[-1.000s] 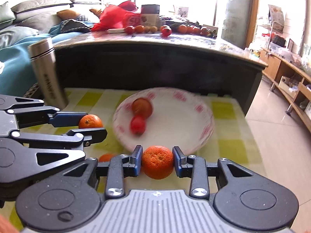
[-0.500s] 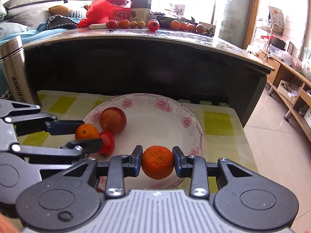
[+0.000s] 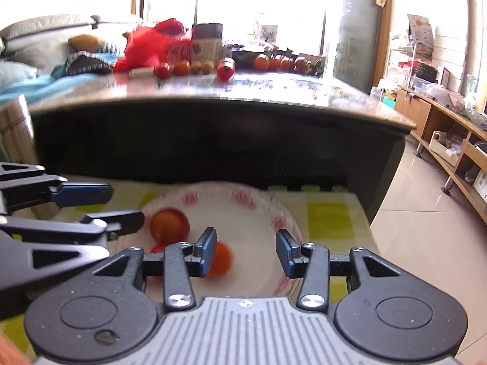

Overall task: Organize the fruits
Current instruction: 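Carry both oranges to the white plate and open both grippers, then grasp a brown pear-like fruit with left gripper while right grasps another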

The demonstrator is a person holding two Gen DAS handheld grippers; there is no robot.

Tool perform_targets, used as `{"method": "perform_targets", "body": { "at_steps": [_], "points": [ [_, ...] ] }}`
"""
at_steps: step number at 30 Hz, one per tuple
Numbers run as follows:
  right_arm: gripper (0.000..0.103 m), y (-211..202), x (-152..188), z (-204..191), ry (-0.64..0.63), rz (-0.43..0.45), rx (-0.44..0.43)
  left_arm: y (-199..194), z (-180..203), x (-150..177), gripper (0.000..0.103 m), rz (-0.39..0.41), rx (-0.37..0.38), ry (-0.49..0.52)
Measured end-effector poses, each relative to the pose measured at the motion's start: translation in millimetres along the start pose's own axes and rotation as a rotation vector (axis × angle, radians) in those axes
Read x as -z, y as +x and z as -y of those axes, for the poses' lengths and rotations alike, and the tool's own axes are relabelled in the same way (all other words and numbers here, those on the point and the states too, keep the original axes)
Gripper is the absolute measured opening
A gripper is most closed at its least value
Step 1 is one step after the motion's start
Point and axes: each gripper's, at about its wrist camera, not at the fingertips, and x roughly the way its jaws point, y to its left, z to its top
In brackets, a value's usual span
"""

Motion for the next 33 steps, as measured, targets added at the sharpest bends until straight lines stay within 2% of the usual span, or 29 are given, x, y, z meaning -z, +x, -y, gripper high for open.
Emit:
{"method": "perform_targets", "body": {
  "at_steps": [5,8,13,18,22,25,33],
  "points": [
    [0.049,-24,-13,6,0.037,0.046,0.004,-29,-11,-8,0.049,0.039,0.005,-0.036],
    [0.049,-40,-12,5,0.048,0.042,-0.001,-47,-13,-4,0.05,0.043,0.009,-0.044],
    [0.049,-64,9,-15,-0.008,0.001,-0.024,-75,-12,19,0.051,0.015,0.026,-0.042],
    [0.049,-82,38,-43,-0.086,-0.046,-0.049,-84,-10,48,0.052,-0.044,0.039,-0.042],
    [0.05,-93,60,-55,-0.087,-0.091,-0.077,-86,-10,65,0.053,-0.092,0.058,-0.051],
    [0.054,-90,70,-60,-0.094,-0.122,-0.089,-81,-9,78,0.055,-0.124,0.071,-0.041],
    [0.054,-52,79,-65,-0.106,-0.156,-0.114,-61,-11,94,0.056,-0.181,0.096,-0.004]
  ]
}}
